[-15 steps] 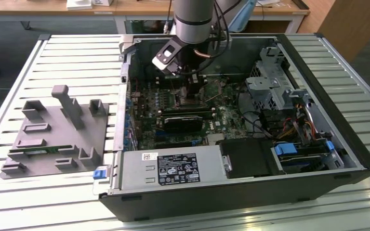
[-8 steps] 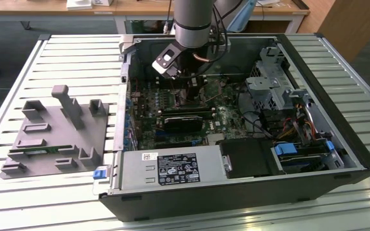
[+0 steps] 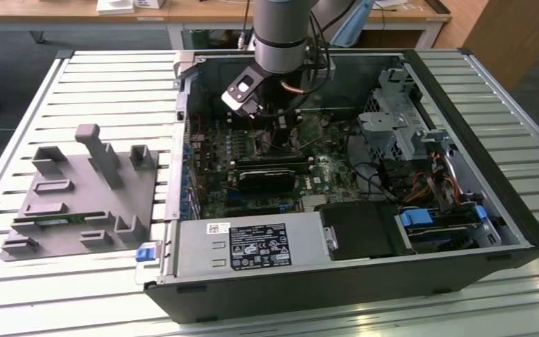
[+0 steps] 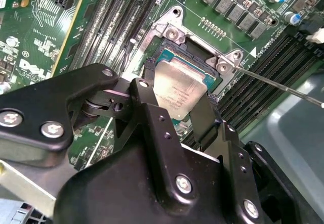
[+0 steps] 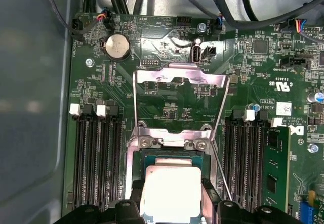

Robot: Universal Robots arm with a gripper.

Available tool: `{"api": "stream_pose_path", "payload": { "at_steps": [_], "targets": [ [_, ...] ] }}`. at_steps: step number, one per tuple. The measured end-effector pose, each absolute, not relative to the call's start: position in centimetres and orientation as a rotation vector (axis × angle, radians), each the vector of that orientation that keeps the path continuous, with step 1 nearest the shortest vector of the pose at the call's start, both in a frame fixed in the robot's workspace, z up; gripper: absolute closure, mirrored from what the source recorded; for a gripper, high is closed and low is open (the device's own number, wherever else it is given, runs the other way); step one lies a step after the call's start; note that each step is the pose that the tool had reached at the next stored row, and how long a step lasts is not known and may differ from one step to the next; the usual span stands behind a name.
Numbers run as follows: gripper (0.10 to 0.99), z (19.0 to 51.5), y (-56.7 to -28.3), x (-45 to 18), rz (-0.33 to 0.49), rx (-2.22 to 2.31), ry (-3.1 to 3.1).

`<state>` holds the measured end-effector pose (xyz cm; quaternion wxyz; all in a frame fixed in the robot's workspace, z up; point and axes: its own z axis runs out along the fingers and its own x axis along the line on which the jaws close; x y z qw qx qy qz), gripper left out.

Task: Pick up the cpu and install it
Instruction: 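Place the cpu into insertion slot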

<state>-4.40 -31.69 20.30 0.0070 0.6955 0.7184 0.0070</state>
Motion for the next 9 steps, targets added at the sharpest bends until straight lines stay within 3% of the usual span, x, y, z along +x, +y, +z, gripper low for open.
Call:
{"api": "stream_pose_path", "payload": {
  "at_steps": [9],
  "targets": [
    [0.557,19.92,-31.69,-4.46,0.022,2.176,2.246]
  ]
}}
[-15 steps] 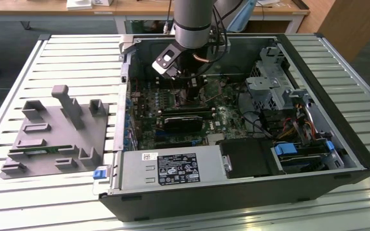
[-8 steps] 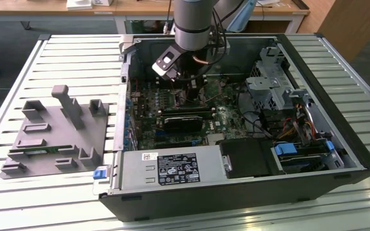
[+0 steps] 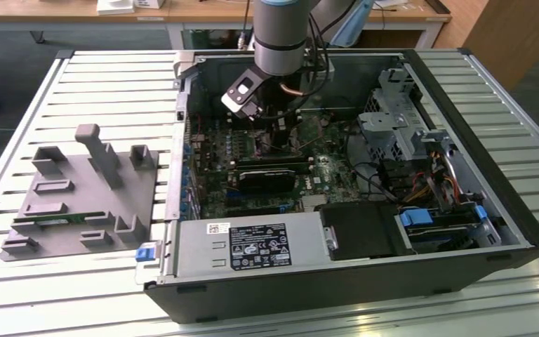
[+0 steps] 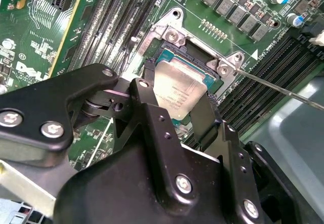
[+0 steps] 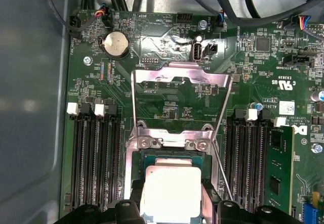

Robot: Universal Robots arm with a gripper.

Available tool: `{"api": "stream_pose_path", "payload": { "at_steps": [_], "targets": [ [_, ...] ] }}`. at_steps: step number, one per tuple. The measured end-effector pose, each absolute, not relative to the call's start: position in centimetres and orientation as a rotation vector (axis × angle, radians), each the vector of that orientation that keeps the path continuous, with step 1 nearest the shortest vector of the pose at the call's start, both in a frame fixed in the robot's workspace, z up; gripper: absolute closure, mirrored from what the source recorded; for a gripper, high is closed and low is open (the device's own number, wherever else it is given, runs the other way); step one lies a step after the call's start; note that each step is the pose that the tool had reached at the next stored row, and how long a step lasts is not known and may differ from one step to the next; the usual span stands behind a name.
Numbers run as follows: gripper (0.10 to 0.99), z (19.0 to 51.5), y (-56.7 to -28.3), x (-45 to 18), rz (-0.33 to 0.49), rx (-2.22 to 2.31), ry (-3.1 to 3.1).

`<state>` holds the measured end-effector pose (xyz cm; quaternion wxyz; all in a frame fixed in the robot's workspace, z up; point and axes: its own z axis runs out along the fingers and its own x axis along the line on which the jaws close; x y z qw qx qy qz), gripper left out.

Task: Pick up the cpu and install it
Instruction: 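Place the cpu into insertion slot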

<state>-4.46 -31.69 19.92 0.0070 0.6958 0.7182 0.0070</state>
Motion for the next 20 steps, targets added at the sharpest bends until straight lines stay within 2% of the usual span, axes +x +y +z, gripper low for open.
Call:
{"api": "stream_pose_path", "payload": {
  "at_steps": [20],
  "targets": [
    [0.545,19.56,-31.68,-4.46,0.022,2.182,2.241]
  ]
}}
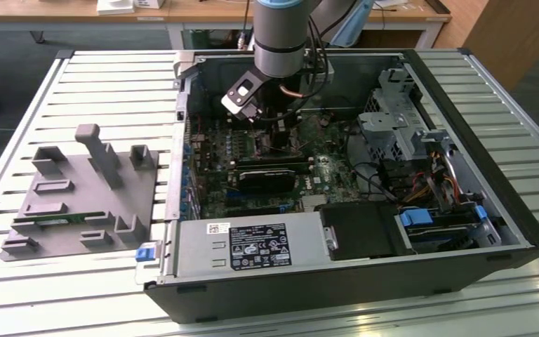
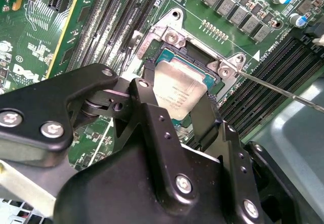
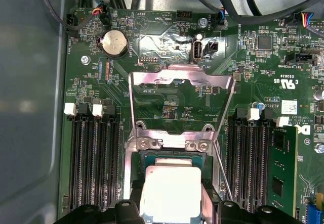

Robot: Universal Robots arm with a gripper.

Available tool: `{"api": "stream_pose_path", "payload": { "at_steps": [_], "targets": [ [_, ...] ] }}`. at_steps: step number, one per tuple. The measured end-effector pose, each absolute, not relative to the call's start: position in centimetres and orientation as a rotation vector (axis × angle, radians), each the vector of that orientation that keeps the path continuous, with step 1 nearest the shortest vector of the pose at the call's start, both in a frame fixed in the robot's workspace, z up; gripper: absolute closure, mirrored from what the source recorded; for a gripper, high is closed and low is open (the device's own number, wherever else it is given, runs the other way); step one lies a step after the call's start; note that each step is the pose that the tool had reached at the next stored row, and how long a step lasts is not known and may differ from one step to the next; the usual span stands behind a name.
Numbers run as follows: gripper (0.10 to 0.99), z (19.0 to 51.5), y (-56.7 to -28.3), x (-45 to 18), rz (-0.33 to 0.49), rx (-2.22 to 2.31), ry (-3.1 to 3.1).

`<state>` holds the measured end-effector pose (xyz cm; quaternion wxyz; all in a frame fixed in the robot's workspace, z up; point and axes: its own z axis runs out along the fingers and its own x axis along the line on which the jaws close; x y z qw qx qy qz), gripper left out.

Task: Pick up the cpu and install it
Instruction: 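Place the cpu into insertion slot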

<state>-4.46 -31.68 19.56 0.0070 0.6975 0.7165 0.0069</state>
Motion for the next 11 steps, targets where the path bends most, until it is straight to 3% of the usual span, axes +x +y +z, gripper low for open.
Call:
{"api": "stream_pose_path", "payload": {
  "at_steps": [1,2,11],
  "targets": [
    [0.545,19.56,-31.68,-4.46,0.022,2.182,2.241],
    [0.482,19.56,-31.68,-4.46,0.022,2.182,2.241],
    [0.482,19.62,-31.58,-4.46,0.021,2.182,2.241]
  ]
}}
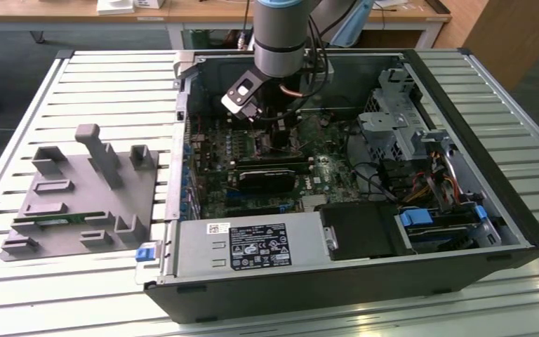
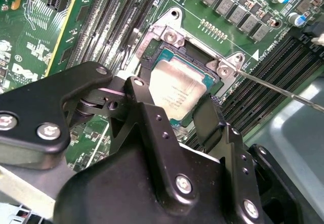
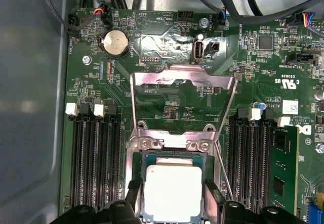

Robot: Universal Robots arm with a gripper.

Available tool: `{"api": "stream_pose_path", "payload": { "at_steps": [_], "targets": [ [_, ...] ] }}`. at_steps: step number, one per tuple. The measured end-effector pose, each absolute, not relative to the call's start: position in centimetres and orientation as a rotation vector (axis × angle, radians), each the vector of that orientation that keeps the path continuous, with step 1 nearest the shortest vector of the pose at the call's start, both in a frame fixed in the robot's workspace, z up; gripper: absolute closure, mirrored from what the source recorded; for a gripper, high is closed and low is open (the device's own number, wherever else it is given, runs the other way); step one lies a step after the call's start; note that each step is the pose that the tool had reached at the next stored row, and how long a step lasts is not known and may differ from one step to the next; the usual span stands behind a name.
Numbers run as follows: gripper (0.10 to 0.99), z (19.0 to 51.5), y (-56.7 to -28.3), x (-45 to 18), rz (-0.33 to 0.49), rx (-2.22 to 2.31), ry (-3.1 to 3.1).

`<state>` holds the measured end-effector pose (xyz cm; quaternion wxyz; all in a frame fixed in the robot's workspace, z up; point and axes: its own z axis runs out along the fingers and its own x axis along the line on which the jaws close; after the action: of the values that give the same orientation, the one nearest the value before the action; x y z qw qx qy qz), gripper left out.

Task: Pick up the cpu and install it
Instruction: 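Place the cpu into insertion slot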

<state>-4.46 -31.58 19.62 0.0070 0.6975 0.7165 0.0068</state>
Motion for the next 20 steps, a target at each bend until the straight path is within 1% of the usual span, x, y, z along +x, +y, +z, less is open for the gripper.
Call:
{"api": "stream_pose_path", "payload": {
  "at_steps": [7,8,9,10,13,14,16,17,19,20],
  "targets": [
    [0.482,20.2,-31.6,-4.5,0.021,2.181,2.241],
    [0.498,20.2,-31.6,-4.5,0.021,2.181,2.240],
    [0.561,20.3,-31.6,-4.5,0.021,2.181,2.241],
    [0.561,20.3,-31.6,-4.5,0.021,2.181,2.241],
    [0.737,20.4,-31.6,-4.5,0.021,2.181,2.241],
    [0.737,20.5,-31.6,-4.5,0.021,2.181,2.241],
    [0.851,20.6,-31.6,-4.5,0.021,2.181,2.240],
    [0.851,20.6,-31.6,-4.5,0.021,2.181,2.240],
    [0.973,20.7,-31.6,-4.5,0.021,2.181,2.240],
    [0.973,20.8,-31.6,-4.5,0.021,2.181,2.240]
  ]
}}
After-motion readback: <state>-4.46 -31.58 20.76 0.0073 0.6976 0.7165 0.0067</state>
